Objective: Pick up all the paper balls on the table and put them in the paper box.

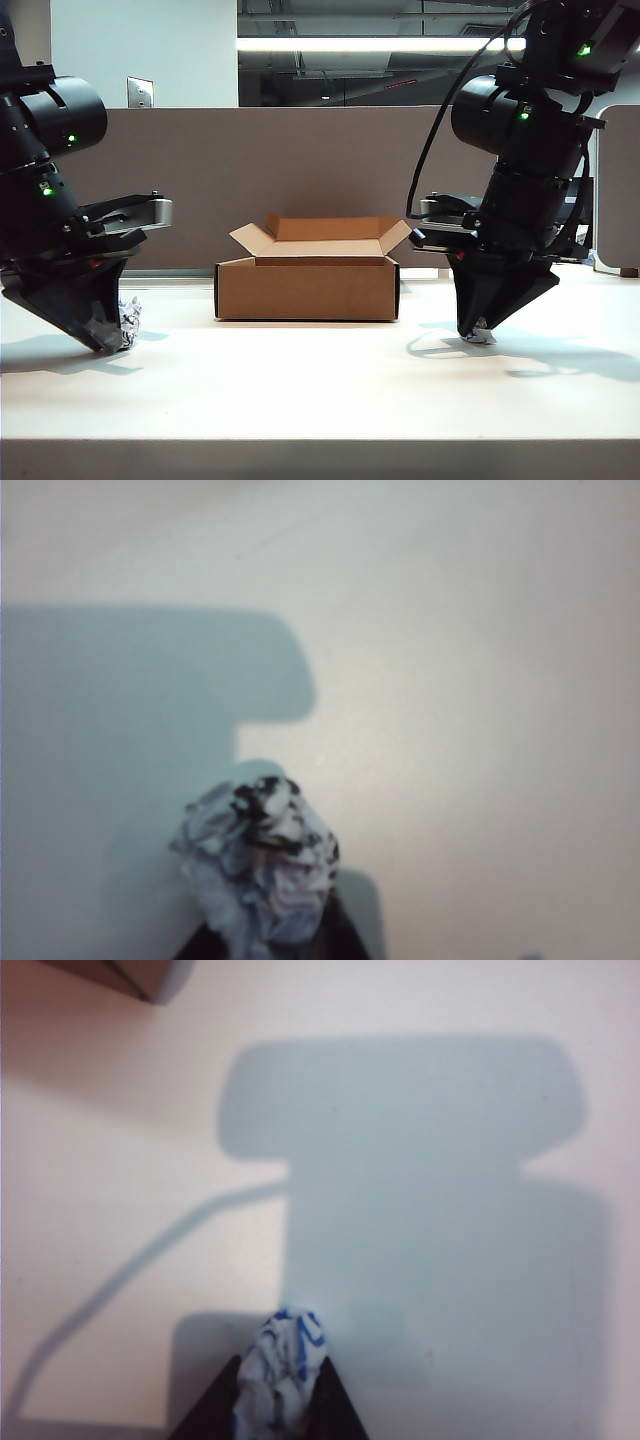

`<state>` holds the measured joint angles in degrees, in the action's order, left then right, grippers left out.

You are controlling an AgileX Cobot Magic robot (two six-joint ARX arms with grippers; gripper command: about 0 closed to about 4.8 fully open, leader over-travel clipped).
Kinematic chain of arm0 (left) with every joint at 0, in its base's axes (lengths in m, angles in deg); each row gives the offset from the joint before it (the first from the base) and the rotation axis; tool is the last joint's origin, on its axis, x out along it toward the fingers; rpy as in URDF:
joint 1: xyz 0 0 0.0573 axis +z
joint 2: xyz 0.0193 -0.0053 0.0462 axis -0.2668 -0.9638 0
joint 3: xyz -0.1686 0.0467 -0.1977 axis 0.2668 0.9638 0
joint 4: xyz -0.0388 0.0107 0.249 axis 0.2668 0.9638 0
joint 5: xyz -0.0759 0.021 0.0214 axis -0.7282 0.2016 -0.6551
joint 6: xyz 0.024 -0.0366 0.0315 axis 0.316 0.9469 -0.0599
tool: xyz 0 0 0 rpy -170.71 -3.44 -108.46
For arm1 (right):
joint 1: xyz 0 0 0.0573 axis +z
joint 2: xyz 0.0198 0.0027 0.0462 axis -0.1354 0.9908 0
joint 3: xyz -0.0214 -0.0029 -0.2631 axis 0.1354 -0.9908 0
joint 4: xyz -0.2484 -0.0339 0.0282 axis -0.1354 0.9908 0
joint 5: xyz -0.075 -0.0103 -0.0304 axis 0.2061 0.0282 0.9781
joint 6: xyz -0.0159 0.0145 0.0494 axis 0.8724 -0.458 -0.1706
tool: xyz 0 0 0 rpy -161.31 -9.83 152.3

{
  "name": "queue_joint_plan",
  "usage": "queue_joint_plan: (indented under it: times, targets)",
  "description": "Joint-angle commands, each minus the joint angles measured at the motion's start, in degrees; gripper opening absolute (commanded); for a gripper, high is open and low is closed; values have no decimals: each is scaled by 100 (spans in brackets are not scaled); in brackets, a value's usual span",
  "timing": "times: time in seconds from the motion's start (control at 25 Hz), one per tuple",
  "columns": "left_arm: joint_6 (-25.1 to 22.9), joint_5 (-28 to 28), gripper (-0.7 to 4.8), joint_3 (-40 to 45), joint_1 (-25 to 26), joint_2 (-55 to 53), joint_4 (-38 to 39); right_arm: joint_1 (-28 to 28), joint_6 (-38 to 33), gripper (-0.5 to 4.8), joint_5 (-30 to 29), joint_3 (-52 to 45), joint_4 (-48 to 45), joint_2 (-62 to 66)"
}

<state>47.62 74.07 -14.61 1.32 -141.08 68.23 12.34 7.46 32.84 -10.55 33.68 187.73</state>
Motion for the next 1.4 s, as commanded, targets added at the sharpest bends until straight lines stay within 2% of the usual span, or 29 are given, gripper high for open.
queue_joint_plan:
  times: [0.04, 0.44, 0.56, 0.72, 0.88, 1.0, 1.08, 1.12, 1.24, 1.4]
  targets:
    - [11, -24, 88, 31, 0, -24, 42, 13, -15, 84, -44, -17, 4, 24]
    - [17, -22, 87, -459, 0, -22, 223, 11, 28, 84, -24, 240, -13, 22]
    - [17, -24, 87, -1056, 0, -22, 511, 11, 48, 84, -24, 656, 66, 20]
    - [149, -50, 88, -1821, -13, -24, 481, 13, 48, 84, -127, 1432, 118, 22]
    - [474, -656, 88, -2323, -13, -44, 111, 15, 46, 84, -616, 2070, -120, 24]
    - [994, -1235, 88, -2791, -22, -282, -518, 50, 48, 84, -715, 2680, -345, 208]
    - [1056, -1576, 91, -3126, -94, -568, -595, 50, 46, 85, -879, 3016, -356, 426]
    - [1080, -1593, 136, -3300, -111, -739, -581, 48, 44, 106, -1019, 3204, -350, 581]
    - [1154, -1679, 225, -3480, -208, -946, -549, 48, 42, 195, -1189, 3311, -385, 739]
    - [1141, -1681, 238, -3484, -232, -1003, -533, 46, 44, 238, -1281, 3309, -494, 798]
